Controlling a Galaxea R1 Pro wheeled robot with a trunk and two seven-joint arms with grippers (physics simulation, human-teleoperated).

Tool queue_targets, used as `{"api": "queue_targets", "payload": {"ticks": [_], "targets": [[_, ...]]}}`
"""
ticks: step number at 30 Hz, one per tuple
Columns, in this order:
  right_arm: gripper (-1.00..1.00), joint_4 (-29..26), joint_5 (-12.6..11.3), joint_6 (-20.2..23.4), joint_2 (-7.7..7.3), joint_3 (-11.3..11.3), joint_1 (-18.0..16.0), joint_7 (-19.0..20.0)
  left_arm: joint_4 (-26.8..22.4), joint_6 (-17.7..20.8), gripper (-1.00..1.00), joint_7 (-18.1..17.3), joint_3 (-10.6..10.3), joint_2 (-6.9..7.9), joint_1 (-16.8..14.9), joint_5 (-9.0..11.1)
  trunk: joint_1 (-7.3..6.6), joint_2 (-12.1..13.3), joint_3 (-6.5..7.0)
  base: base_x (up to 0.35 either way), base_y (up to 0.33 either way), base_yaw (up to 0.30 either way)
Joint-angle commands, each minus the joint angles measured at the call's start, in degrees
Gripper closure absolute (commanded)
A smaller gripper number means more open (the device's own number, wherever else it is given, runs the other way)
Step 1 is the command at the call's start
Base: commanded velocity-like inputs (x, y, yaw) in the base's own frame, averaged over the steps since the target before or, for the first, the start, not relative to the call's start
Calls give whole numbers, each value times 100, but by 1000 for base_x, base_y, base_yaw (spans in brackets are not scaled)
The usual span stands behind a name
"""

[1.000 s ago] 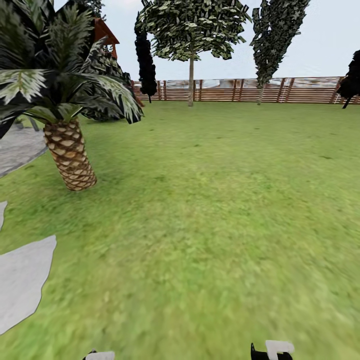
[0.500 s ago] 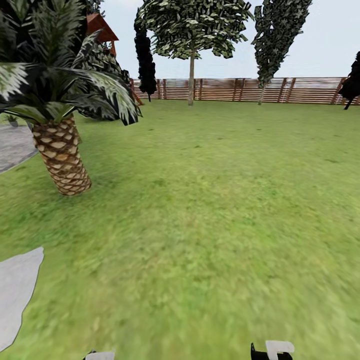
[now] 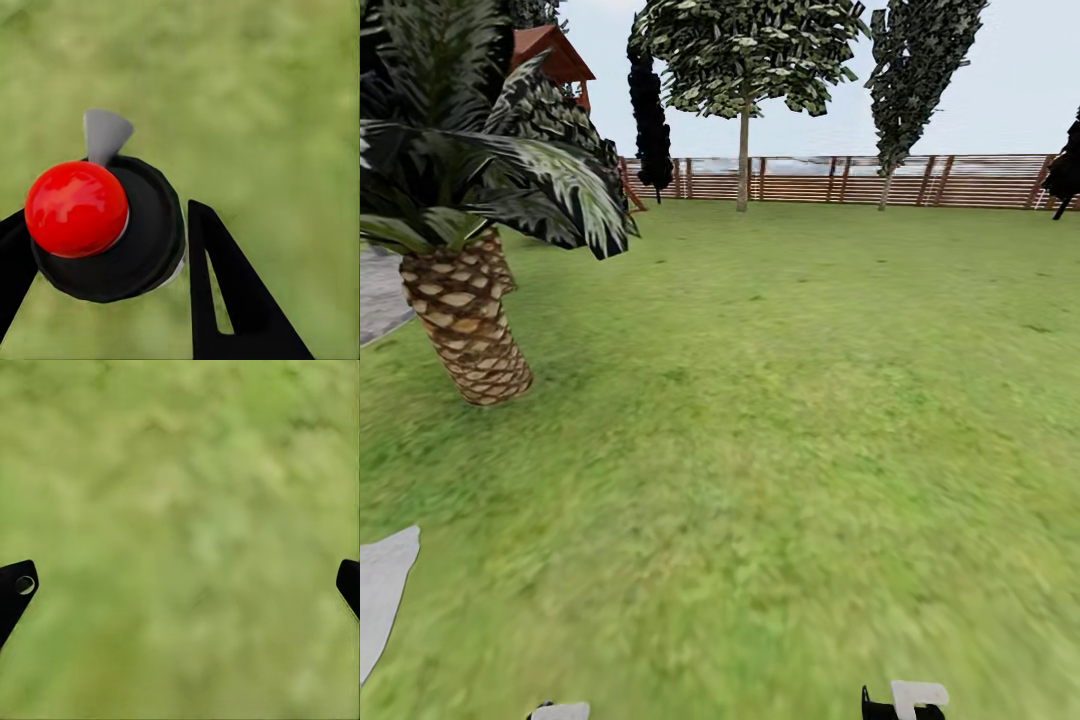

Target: Pick up the pesticide atomizer in the garden and spray insectifuge to fully cover both potted plants in the garden.

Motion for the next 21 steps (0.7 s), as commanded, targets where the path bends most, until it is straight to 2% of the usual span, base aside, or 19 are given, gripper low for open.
{"api": "queue_targets", "payload": {"ticks": [1,21], "targets": [[-100,6,61,-14,0,-48,-3,-16,5,-20,100,2,24,-2,-3,-19,2,-2,-5,340,0,0],[-100,6,62,-12,0,-48,-3,-16,5,-20,100,2,22,-2,-3,-19,2,-2,-5,340,0,0]]}}
